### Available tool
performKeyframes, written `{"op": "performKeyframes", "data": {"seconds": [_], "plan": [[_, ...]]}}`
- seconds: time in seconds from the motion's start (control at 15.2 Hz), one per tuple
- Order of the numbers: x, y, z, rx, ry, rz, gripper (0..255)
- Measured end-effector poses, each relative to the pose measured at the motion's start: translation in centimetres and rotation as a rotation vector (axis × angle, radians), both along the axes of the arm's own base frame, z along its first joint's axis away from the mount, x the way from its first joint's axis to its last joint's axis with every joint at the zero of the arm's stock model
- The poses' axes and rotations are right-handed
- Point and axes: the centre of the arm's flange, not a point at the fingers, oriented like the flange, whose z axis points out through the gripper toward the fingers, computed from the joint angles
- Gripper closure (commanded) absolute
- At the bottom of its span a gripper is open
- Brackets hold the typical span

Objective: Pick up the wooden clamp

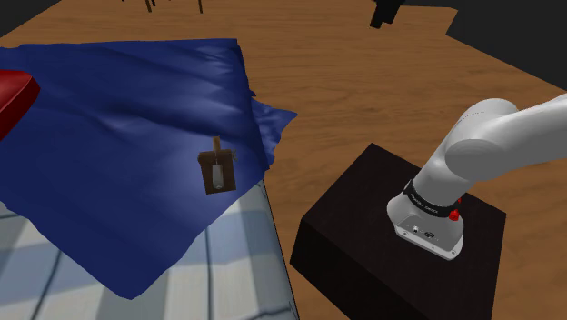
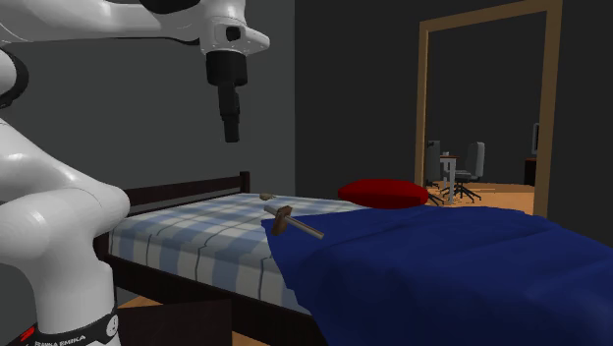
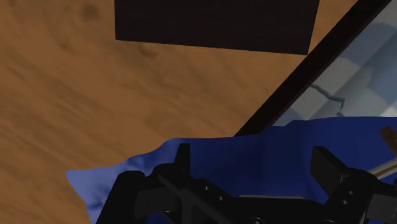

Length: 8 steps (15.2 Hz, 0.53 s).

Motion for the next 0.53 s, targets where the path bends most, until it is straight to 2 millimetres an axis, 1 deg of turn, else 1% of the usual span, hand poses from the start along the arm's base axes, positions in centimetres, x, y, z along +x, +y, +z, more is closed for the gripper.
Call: {"op": "performKeyframes", "data": {"seconds": [0.07,0.26,0.53], "plan": [[0.0,0.0,0.0,0.000,0.000,0.000,0],[0.6,2.2,-1.5,0.002,0.021,-0.036,0],[2.6,6.7,-3.8,0.006,0.061,-0.104,0]]}}
